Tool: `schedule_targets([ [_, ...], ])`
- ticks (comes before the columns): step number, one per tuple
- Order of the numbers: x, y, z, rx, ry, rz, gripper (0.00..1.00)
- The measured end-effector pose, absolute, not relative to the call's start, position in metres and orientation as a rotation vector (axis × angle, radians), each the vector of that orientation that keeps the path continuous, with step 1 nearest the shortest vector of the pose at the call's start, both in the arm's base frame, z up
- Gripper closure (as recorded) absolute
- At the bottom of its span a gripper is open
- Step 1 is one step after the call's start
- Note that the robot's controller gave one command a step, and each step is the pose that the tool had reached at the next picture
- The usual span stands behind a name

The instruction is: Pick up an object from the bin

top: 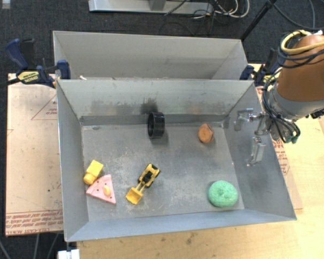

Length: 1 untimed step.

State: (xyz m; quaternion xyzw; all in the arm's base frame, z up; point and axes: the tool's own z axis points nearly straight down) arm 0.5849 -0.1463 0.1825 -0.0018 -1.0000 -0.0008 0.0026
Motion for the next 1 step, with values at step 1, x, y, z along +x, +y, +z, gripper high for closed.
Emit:
schedule_targets([
  [1, 0.5866, -0.1455, 0.1875, 0.0, -3.144, 0.0, 0.0],
])
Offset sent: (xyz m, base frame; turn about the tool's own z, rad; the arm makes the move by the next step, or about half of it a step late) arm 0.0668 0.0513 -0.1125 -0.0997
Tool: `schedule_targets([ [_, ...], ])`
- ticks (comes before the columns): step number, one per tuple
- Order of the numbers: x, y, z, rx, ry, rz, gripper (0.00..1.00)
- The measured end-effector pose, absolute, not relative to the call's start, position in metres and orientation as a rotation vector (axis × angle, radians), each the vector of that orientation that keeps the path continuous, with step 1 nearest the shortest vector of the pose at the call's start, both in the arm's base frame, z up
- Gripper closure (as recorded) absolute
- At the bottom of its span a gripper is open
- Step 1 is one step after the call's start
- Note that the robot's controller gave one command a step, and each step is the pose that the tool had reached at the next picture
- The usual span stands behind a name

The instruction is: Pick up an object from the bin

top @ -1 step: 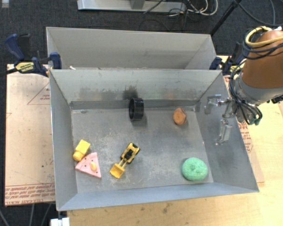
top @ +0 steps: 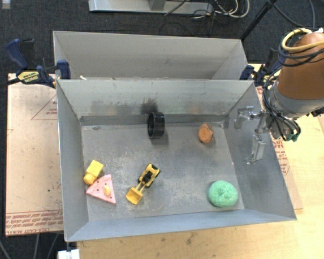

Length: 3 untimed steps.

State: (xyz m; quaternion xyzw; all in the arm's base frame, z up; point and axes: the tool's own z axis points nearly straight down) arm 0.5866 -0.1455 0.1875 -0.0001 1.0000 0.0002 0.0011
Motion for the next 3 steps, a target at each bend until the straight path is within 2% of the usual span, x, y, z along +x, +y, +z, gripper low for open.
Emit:
schedule_targets([
  [1, 0.636, -0.109, 0.107, -0.109, 3.129, -0.002, 0.0],
  [2, 0.646, -0.102, 0.112, -0.006, 3.138, 0.001, 0.0],
  [3, 0.643, -0.089, 0.112, 0.478, 3.1, 0.002, 0.0],
])
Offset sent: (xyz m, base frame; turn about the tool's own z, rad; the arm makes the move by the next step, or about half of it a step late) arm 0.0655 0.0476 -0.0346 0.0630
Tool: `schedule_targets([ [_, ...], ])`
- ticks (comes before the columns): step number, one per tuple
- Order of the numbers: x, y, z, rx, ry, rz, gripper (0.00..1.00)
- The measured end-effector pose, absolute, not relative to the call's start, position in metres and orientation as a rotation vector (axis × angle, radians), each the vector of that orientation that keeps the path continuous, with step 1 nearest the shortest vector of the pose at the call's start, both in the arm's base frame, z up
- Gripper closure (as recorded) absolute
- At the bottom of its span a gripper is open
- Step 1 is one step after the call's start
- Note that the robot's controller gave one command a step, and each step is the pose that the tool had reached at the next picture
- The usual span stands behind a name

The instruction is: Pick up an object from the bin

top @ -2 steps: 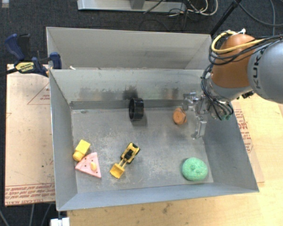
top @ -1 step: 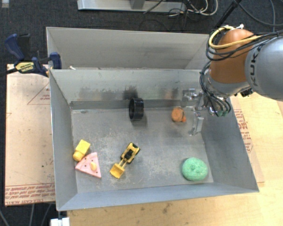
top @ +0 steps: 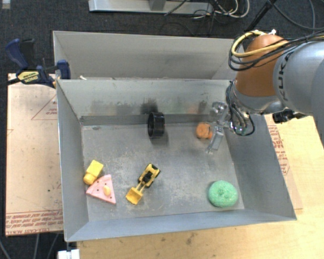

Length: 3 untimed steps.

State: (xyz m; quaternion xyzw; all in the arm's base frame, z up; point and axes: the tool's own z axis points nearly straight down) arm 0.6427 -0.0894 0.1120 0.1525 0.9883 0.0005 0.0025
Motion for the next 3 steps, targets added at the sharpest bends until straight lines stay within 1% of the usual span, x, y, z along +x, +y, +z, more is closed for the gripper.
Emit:
schedule_targets([
  [1, 0.65, -0.084, 0.086, 0.261, 3.123, -0.001, 0.0],
  [2, 0.65, -0.086, 0.071, 0.892, 3.01, 0.002, 1.0],
  [3, 0.65, -0.086, 0.071, 0.89, 3.01, 0.002, 1.0],
])
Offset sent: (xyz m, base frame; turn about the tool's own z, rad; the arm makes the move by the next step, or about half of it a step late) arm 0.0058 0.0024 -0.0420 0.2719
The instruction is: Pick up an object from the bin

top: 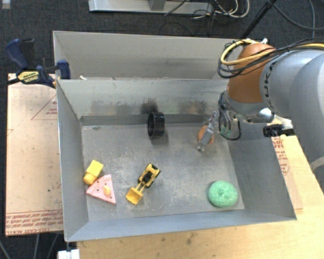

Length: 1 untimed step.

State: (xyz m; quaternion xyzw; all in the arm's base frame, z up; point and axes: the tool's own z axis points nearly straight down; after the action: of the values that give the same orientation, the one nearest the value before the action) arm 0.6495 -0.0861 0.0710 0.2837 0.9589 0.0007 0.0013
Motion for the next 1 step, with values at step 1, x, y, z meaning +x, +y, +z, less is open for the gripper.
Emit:
schedule_targets([
  [1, 0.6488, -0.086, 0.0734, 0.89, 3.012, 0.001, 1.0],
])
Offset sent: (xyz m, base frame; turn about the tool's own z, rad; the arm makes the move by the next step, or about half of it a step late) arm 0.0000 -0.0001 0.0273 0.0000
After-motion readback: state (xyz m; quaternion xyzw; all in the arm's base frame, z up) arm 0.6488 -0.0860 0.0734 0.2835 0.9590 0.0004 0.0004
